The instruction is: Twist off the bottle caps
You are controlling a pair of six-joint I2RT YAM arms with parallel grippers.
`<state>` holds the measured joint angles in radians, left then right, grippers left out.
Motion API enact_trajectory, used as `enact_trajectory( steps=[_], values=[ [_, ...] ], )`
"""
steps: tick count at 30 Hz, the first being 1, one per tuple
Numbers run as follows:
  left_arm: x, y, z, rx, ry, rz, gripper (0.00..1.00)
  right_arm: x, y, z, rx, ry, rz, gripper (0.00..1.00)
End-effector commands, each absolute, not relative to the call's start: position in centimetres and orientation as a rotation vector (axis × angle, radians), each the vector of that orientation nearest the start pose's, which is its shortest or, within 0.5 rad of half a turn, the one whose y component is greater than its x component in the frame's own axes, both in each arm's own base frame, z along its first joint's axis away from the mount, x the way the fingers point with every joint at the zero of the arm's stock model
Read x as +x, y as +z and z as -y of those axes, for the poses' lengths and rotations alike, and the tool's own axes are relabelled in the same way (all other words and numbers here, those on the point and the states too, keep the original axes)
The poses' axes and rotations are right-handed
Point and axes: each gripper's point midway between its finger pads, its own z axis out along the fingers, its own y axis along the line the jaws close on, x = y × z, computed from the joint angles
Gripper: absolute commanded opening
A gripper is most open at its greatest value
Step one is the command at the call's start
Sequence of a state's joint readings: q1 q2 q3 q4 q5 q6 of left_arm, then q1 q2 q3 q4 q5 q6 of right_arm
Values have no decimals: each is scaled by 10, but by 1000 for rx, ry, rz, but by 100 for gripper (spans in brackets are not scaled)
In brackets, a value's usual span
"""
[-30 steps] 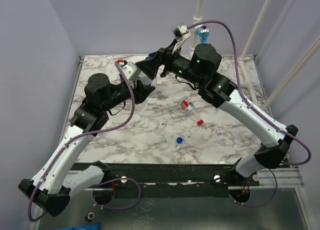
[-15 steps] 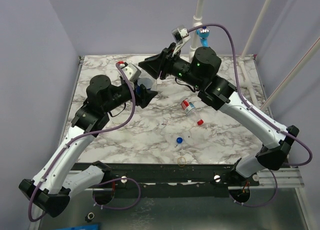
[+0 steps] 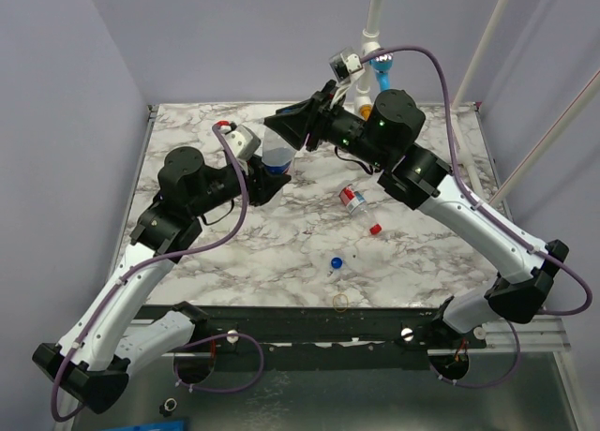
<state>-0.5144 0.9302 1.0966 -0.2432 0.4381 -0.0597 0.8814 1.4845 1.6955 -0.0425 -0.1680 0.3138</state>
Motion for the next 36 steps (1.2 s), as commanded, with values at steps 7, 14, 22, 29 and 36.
enact_trajectory(
  steps=[7, 14, 22, 29, 36],
  values=[
    [186, 386, 248, 862, -1124, -1494, 0, 219, 526, -377, -717, 1199, -1134, 0],
    [128, 407, 258, 1051, -1481, -1432, 0, 152, 541, -363, -974, 1326, -894, 1],
    [126, 403, 258, 1073, -1485, -1430, 0, 129, 526, -366, -1153, 1395, -890, 14],
    [203, 375, 241, 858, -993, -1500, 6, 222, 533, -359, -734, 1070, -1139, 99],
    [266, 353, 206, 714, -581, -1552, 6, 271, 530, -365, -518, 994, -1343, 98]
  ],
)
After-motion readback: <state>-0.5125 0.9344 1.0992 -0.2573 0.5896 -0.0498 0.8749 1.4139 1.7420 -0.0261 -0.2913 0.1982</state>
